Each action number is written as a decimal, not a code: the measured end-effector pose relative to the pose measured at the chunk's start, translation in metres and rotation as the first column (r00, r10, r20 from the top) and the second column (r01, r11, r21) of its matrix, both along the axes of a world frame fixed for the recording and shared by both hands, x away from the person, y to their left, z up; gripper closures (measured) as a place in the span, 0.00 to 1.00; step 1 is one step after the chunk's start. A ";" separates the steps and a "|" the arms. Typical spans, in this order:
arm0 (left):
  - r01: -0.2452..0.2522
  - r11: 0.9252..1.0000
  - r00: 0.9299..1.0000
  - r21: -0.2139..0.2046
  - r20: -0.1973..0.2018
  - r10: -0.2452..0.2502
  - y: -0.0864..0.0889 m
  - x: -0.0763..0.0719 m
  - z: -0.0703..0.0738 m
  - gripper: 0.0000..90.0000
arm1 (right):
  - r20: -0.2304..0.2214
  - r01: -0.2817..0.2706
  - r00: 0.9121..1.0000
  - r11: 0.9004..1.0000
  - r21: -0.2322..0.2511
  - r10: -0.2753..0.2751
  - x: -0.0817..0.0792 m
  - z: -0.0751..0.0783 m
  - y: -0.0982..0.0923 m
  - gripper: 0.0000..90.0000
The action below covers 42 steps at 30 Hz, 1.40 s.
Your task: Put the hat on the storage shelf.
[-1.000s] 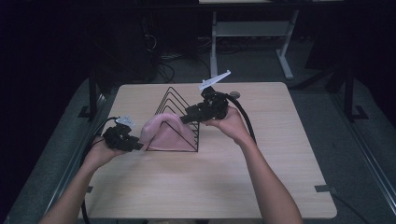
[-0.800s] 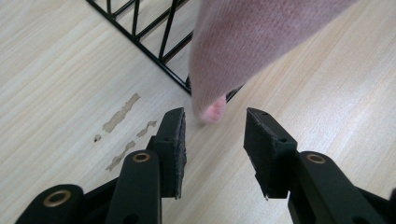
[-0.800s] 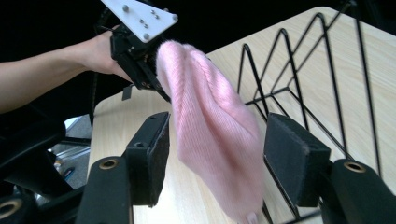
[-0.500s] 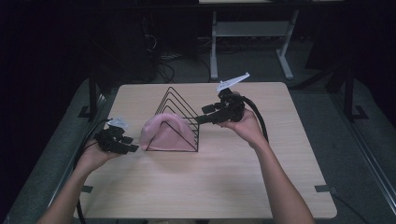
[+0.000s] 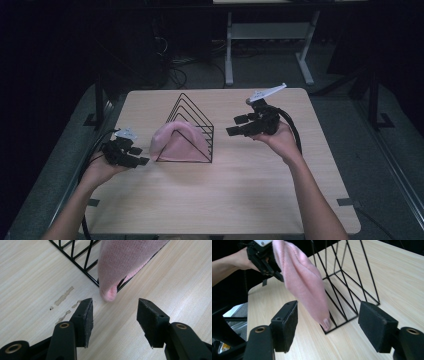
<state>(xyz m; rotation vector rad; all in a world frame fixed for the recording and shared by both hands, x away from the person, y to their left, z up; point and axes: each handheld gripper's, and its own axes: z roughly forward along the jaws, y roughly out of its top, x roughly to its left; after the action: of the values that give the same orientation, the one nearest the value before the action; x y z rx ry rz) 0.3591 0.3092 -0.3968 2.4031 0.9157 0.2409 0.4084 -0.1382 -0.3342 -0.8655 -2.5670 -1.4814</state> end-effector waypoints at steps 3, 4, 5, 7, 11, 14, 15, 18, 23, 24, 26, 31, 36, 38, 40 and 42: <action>-0.004 1.000 1.000 0.000 -0.006 0.004 0.000 -0.001 -0.001 0.52 | -0.005 0.020 1.000 1.000 0.004 -0.020 -0.001 -0.004 -0.008 0.35; -0.004 1.000 1.000 0.001 -0.008 0.004 0.000 -0.001 -0.001 0.51 | -0.009 0.026 1.000 1.000 0.003 -0.026 -0.002 -0.005 -0.012 0.35; -0.001 1.000 1.000 0.002 -0.007 0.001 0.001 0.000 -0.002 0.51 | -0.007 0.028 1.000 1.000 0.001 -0.028 -0.003 -0.007 -0.014 0.34; 0.000 1.000 1.000 0.002 -0.007 0.000 0.001 -0.001 -0.002 0.51 | -0.010 0.040 0.999 0.999 0.001 -0.040 -0.004 -0.010 -0.019 0.34; 0.002 1.000 1.000 -0.003 0.001 -0.002 0.000 -0.002 -0.001 0.51 | -0.021 0.062 0.998 0.998 -0.001 -0.062 -0.007 -0.014 -0.029 0.33; -0.002 1.000 1.000 -0.011 0.004 0.002 0.000 -0.004 0.000 0.50 | -0.024 0.075 0.997 0.997 -0.003 -0.075 -0.009 -0.018 -0.035 0.33; -0.005 1.000 1.000 -0.012 0.001 0.005 -0.001 -0.004 0.000 0.49 | -0.024 0.081 0.996 0.997 -0.007 -0.081 -0.010 -0.019 -0.038 0.33; -0.004 1.000 1.000 -0.011 0.003 0.004 0.000 -0.005 0.001 0.48 | -0.025 0.095 0.995 0.995 -0.008 -0.095 -0.012 -0.022 -0.045 0.32; -0.011 1.000 1.000 -0.019 0.007 0.012 0.000 -0.007 0.001 0.47 | -0.035 0.121 0.992 0.993 -0.014 -0.122 -0.016 -0.028 -0.058 0.31; -0.011 1.000 1.000 -0.019 0.008 0.011 0.000 -0.008 0.001 0.47 | -0.037 0.127 0.991 0.992 -0.017 -0.128 -0.017 -0.030 -0.060 0.31; -0.015 1.000 1.000 -0.022 0.003 0.015 0.000 -0.009 0.000 0.46 | -0.037 0.135 0.990 0.991 -0.023 -0.136 -0.020 -0.033 -0.065 0.31; -0.023 0.999 1.000 -0.033 0.002 0.023 0.001 -0.011 -0.001 0.42 | -0.053 0.160 0.986 0.987 -0.013 -0.161 -0.027 -0.043 -0.079 0.30; -0.026 0.998 1.000 -0.051 0.010 0.027 0.002 -0.013 -0.002 0.35 | -0.061 0.183 0.981 0.983 -0.017 -0.183 -0.033 -0.050 -0.093 0.30; -0.021 0.998 1.000 -0.051 0.014 0.022 0.002 -0.014 -0.002 0.32 | -0.070 0.200 0.977 0.979 -0.030 -0.201 -0.037 -0.056 -0.102 0.30; -0.022 0.999 1.000 -0.048 0.016 0.023 0.002 -0.015 -0.003 0.31 | -0.075 0.204 0.976 0.978 -0.032 -0.206 -0.039 -0.057 -0.104 0.30; -0.030 0.998 0.999 -0.051 0.018 0.031 0.000 -0.017 -0.004 0.31 | -0.086 0.214 0.973 0.976 -0.034 -0.217 -0.043 -0.062 -0.110 0.30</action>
<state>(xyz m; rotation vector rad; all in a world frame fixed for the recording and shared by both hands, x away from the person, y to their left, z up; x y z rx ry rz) 0.3423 0.3096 -0.4004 2.3384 0.9389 0.2487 0.3658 -0.2486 -0.3960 -1.2192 -2.4991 -1.4264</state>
